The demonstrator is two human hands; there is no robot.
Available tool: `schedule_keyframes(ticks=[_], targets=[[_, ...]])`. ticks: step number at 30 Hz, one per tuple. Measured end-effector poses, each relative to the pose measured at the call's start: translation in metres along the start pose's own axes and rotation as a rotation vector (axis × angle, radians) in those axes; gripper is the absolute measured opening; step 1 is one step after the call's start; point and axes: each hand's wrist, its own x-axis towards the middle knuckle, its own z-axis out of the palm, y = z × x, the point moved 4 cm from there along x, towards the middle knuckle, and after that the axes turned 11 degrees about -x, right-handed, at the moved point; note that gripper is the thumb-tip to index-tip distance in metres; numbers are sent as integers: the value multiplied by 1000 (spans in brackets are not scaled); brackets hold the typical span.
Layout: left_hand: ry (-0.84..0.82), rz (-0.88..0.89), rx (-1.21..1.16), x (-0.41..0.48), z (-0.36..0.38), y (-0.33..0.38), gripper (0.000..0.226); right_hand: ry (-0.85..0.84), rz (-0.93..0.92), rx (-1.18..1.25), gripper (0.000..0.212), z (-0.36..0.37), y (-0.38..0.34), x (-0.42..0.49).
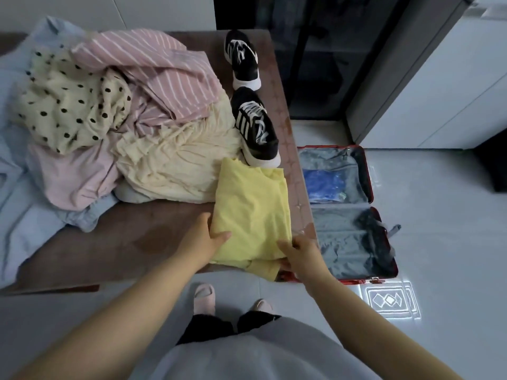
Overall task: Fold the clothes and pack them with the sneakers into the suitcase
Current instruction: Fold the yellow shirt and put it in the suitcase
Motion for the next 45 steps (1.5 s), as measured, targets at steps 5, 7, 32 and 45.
schedule_keyframes(ticks=[5, 7, 32, 45], targets=[[38, -92, -183, -2, -12, -8, 65, -276, -27, -291, 23, 1, 9, 0], [30, -74, -224, -6, -18, -11, 58, -238, -66, -553, 33, -2, 12, 0], [26, 340, -2, 56, -93, 72, 43, -253, -281, -662, 44, -49, -125, 54], [155, 239, 206, 19, -23, -14, 73, 164, -172, -717, 88, 3, -45, 50]])
